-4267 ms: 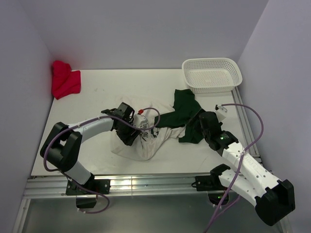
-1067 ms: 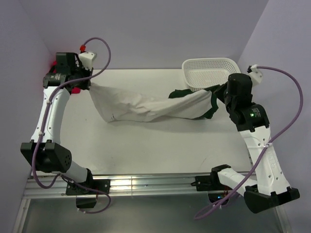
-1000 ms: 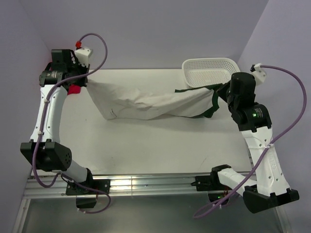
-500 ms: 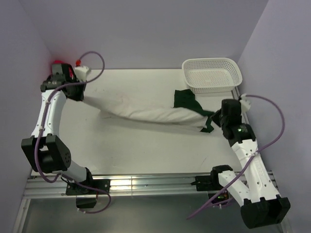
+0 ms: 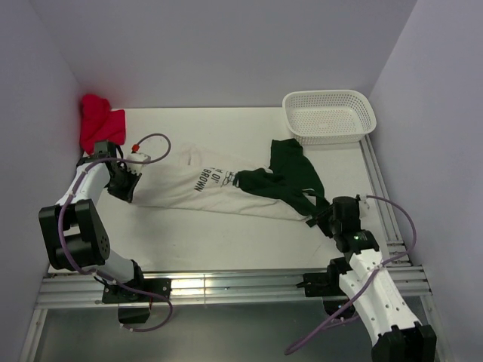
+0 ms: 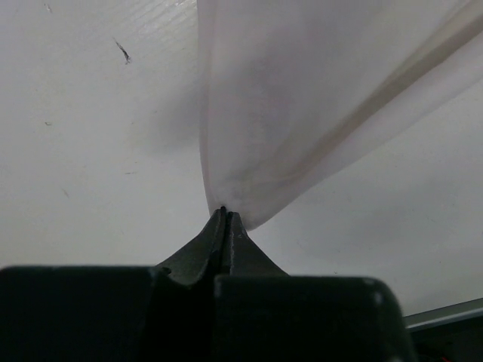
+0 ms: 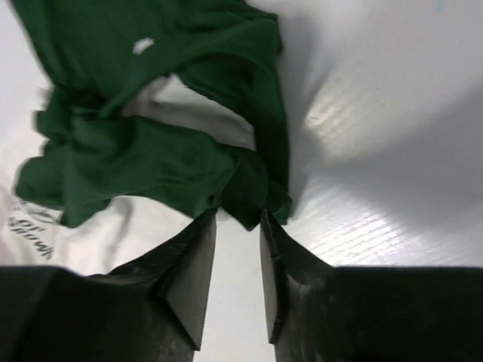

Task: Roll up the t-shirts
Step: Flatten the tshirt

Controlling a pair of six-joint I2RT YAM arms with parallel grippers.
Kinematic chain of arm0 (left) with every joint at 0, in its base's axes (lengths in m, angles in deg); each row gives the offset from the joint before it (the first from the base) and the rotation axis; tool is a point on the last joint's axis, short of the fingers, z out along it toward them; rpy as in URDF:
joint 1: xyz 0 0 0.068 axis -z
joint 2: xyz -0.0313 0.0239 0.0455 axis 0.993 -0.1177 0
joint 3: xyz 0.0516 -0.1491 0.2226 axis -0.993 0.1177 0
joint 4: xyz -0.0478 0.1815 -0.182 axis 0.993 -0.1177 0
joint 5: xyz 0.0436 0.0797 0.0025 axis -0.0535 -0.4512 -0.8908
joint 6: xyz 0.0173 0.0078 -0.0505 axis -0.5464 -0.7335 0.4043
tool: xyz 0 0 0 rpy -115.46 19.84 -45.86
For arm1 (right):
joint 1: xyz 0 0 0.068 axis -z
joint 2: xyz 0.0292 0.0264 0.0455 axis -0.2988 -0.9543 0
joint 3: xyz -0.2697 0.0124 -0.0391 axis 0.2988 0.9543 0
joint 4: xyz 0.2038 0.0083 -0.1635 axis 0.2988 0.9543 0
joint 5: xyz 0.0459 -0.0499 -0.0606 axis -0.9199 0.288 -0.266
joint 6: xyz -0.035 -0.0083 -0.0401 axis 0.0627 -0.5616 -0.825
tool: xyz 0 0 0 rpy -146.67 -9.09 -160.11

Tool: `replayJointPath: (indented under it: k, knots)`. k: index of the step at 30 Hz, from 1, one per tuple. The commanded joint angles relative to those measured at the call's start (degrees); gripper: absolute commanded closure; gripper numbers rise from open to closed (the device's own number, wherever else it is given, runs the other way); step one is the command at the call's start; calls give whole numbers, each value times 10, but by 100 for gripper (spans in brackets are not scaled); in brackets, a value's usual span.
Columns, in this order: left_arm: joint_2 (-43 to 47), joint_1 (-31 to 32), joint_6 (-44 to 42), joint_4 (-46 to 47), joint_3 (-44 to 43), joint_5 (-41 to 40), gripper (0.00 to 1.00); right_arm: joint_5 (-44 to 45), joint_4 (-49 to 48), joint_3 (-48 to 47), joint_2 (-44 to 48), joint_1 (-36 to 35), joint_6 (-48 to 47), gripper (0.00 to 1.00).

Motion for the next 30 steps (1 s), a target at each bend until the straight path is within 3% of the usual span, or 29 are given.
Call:
replayJointPath:
  k: [1, 10, 17, 30]
  knots:
    - [15, -3, -19, 16, 1, 21, 100, 17, 11, -23, 40, 3, 9, 60]
    - [13, -4, -12, 4, -16, 34, 100, 43, 33, -80, -3, 3, -19, 50]
    - [13, -4, -9, -1, -25, 38, 100, 76, 37, -123, -72, 3, -48, 49]
    - [1, -3, -7, -6, -40, 46, 100, 52, -15, -64, -101, 2, -39, 48]
